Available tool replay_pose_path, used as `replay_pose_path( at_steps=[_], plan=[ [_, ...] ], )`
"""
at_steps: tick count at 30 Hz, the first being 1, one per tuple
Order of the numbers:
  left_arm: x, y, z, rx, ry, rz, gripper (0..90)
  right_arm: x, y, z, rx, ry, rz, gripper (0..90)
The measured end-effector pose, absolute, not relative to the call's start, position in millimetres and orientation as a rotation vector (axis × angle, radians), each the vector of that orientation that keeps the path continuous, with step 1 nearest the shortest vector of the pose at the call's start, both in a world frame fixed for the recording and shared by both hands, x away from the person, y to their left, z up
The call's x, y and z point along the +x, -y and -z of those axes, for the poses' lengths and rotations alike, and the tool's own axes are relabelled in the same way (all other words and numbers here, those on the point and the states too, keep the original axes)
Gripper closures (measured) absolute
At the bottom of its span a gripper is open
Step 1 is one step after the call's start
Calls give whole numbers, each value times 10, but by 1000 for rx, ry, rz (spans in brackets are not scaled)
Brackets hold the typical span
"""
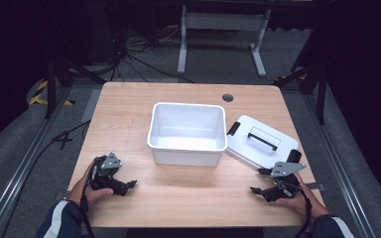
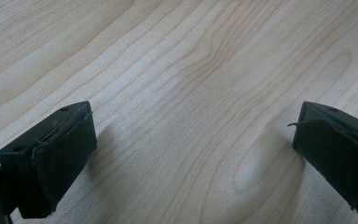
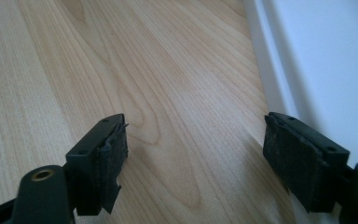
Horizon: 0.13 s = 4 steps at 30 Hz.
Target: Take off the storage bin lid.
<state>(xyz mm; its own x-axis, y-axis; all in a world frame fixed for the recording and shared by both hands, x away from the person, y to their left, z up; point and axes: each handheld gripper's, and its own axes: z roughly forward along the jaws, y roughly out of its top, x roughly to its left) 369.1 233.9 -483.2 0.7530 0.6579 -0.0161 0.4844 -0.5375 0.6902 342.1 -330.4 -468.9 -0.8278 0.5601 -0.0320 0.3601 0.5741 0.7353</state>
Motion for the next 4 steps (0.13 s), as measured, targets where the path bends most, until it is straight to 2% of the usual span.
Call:
replay_pose_path(
  at_steps=[4],
  plan=[
    [3691, -2339, 4832, 2248, -853, -320, 0, 3421, 3304, 4689, 761, -2547, -1102, 224]
  ],
)
